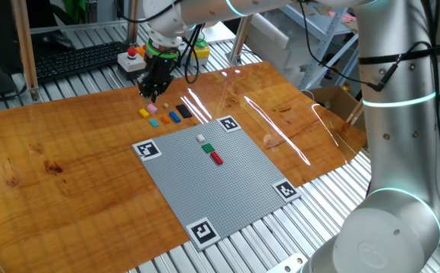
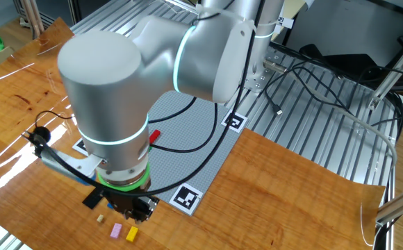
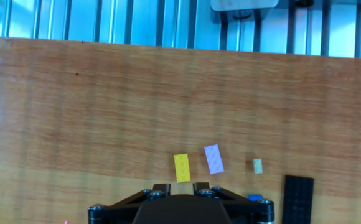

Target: Stack small Lego blocks randomly, one at a time

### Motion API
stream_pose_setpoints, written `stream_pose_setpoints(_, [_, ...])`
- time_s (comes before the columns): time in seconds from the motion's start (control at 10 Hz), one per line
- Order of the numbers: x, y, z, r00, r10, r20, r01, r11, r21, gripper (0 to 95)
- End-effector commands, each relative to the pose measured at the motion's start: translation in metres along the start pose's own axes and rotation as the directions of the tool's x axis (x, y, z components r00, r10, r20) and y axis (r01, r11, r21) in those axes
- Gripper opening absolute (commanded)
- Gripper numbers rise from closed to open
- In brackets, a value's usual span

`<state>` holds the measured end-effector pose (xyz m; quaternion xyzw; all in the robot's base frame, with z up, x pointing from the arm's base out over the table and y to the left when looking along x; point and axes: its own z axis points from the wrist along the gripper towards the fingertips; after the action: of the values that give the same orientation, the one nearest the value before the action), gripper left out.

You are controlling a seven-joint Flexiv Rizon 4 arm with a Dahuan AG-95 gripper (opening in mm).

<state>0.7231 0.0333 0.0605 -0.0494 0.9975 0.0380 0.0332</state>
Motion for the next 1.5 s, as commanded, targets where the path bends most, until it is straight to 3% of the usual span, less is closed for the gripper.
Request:
stream_pose_setpoints(0.1, [-0.004, 0.001, 0.004, 1.000, -0.003, 0.004, 0.003, 1.000, -0.002, 19.0])
stream_pose_setpoints(1.5, [-0.012, -0.002, 0.041, 0.999, -0.019, 0.030, 0.019, 1.000, -0.005, 19.0])
